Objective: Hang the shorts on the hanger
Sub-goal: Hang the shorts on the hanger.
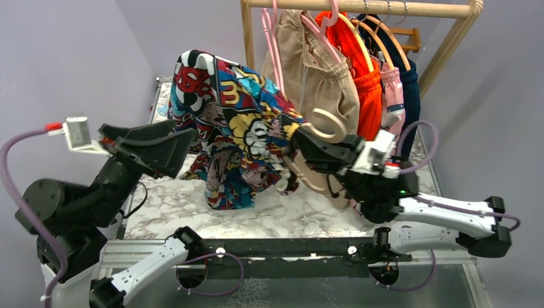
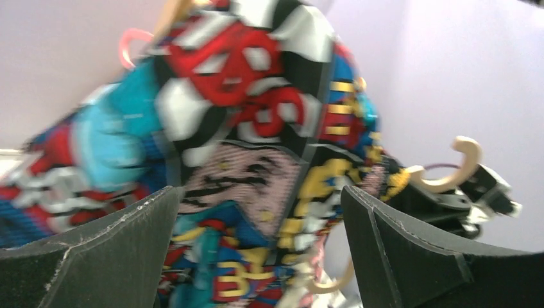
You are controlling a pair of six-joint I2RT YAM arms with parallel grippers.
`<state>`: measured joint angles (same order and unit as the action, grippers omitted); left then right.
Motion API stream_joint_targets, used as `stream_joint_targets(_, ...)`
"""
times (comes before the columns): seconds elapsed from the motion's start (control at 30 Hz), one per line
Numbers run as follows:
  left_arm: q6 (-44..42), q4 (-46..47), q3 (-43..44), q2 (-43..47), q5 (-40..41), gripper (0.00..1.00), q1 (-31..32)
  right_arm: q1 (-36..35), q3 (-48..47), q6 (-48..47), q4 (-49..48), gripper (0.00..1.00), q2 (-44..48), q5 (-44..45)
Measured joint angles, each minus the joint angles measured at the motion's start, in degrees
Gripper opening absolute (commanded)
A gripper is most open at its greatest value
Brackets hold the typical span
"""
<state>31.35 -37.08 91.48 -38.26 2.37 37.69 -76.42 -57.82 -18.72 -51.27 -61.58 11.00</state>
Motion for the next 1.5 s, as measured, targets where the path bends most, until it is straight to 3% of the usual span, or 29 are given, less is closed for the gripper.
stream_joint_targets(0.17, -1.33, 6.64, -8.61, 7.39, 7.26, 0.99, 0.0, 0.0, -0.31, -0.52, 10.58, 0.01, 11.02, -2.84)
stream_joint_targets(0.3, -2.71, 10.64, -12.22, 8.59, 7.91, 0.99, 0.02, 0.0, 4.87, -0.39, 13.55, 0.01, 18.86, -2.62)
stream_joint_targets(0.57, -5.95, 19.12, -13.11, 5.97, -2.38, 0.99, 0.04, 0.02, 8.7, -0.26, 20.52, 0.01, 24.68, -1.36)
stream_joint_targets(0.87, -2.45, 21.09, -14.21, -1.86, -17.99, 0.99, 0.04, 0.02, 11.39, -0.17, 22.27, 0.01, 23.47, 1.01)
stream_joint_targets(1.07, -0.87, 20.72, -18.43, -3.08, -20.74, 0.98, 0.04, 0.02, 11.39, -0.07, 22.14, 0.01, 20.44, 1.14)
stream_joint_targets(1.13, -0.68, 20.52, -18.88, -3.06, -21.14, 0.92, 0.04, 0.02, 11.39, 0.26, 22.14, 0.01, 19.3, 1.14)
stream_joint_targets(1.3, -0.79, 20.09, -18.91, -3.04, -21.2, 0.64, 0.04, 0.02, 11.39, 0.74, 21.75, 0.01, 17.77, 1.14)
stream_joint_targets(1.4, -1.07, 19.5, -19.21, -2.97, -21.18, 0.64, 0.04, 0.02, 11.39, 0.85, 21.16, 0.01, 17.35, 1.14)
stream_joint_targets(1.5, -1.49, 18.1, -19.34, -2.84, -20.9, 0.75, 0.04, 0.02, 11.39, 0.92, 20.9, 0.01, 17.25, 1.14)
